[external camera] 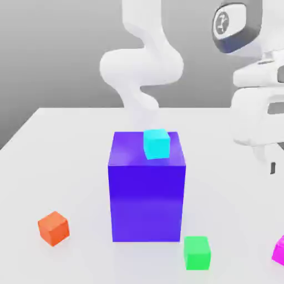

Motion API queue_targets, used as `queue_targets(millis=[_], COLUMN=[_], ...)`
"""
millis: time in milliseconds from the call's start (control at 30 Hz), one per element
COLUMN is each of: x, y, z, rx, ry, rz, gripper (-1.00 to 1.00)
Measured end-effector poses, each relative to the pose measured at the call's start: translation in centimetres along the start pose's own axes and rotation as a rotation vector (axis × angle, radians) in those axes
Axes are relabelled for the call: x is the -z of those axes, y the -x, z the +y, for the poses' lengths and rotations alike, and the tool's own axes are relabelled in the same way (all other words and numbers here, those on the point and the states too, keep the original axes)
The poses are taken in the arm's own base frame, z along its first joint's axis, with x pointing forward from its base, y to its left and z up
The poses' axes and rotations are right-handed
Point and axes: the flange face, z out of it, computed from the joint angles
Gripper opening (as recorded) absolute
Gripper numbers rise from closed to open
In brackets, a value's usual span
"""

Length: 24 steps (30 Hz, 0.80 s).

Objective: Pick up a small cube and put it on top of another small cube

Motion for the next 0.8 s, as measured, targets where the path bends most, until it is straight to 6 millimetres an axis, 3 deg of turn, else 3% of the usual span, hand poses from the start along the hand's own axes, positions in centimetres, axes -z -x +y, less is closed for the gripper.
queue_targets(millis=[133,300,433,467,667,800], x=[-6.6,-14.3,-20.1,-20.9,-21.3,-17.3], y=[3.7,9.8,11.8,12.0,12.1,11.2], z=[-2.4,-4.8,-4.7,-4.7,-4.6,-5.0], rx=[0.083,0.191,0.205,0.206,0.206,0.206], ry=[0.03,0.056,0.059,0.06,0.06,0.059], rz=[-0.092,-0.205,-0.221,-0.222,-0.222,-0.222], gripper=[0.0,0.0,0.0,-1.0,-1.0,-1.0])
